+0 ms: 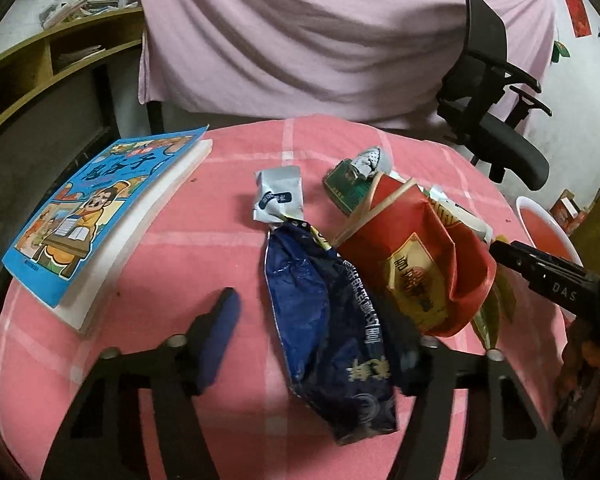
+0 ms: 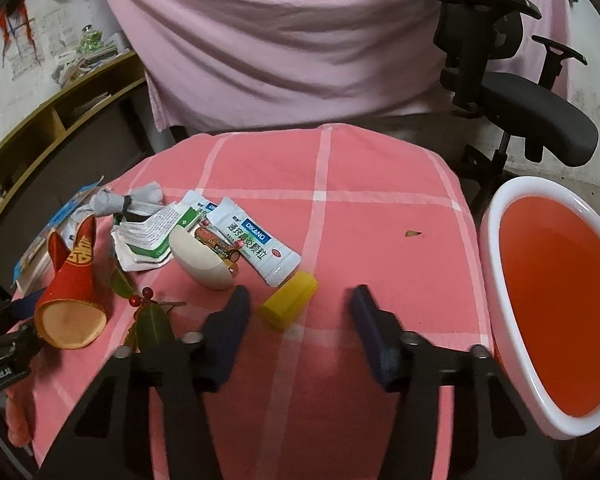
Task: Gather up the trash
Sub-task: 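Grasp the blue snack wrapper with the left tool while the right tool grasps the yellow cap, then carry both items over the orange bucket and open both tools to drop them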
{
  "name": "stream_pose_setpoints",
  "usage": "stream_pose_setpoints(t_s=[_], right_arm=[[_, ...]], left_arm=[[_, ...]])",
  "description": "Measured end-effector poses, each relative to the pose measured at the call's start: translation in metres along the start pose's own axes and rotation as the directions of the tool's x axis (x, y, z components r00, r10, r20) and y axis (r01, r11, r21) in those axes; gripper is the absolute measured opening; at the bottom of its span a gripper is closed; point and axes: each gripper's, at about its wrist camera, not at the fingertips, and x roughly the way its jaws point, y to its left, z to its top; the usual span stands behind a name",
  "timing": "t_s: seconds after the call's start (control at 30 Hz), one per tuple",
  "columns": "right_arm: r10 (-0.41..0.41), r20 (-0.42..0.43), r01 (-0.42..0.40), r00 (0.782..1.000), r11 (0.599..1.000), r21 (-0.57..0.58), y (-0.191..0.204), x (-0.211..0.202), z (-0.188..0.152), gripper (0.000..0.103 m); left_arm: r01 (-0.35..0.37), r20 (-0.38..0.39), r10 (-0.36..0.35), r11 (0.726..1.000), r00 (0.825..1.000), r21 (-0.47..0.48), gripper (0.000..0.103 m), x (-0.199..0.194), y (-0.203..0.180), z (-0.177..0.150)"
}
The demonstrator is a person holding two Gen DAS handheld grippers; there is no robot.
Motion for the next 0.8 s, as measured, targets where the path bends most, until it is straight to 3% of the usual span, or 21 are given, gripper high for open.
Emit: stream_pose_setpoints(t_s=[0.07, 0.17, 0.33, 0.53, 0.8], right_arm=[[0.016, -0.002, -0.016, 1.000, 1.000, -0.001, 0.000, 0.001, 0.000, 0.035], [0.051, -0.010, -0.051, 0.999, 0.999, 0.018, -0.005, 0.002, -0.001, 0.025], [0.110, -0.007, -0.110, 0.994, 0.992, 0.063, -0.013, 0.002, -0.003, 0.014], [0.155, 0.002, -0.155, 0.988, 0.986, 0.067, -0.012, -0.002, -0.007, 0.014], [0.283, 0.057, -0.288, 0.957, 0.954, 0.083, -0.015, -0.016, -0.015, 0.013]], left_arm=[[-0.010, 0.008, 0.010, 1.000, 1.000, -0.013, 0.047, 0.000, 0.000, -0.005], [-0.030, 0.017, 0.031, 0.998, 0.999, -0.059, 0.027, -0.002, 0.010, -0.007], [0.016, 0.035, -0.012, 0.993, 0.999, -0.115, 0.025, -0.008, 0.020, -0.009], [0.041, 0.108, -0.025, 0.988, 0.994, -0.151, 0.023, -0.026, 0.026, -0.015], [0.071, 0.288, -0.032, 0.990, 0.957, -0.125, 0.023, -0.062, 0.013, -0.028]])
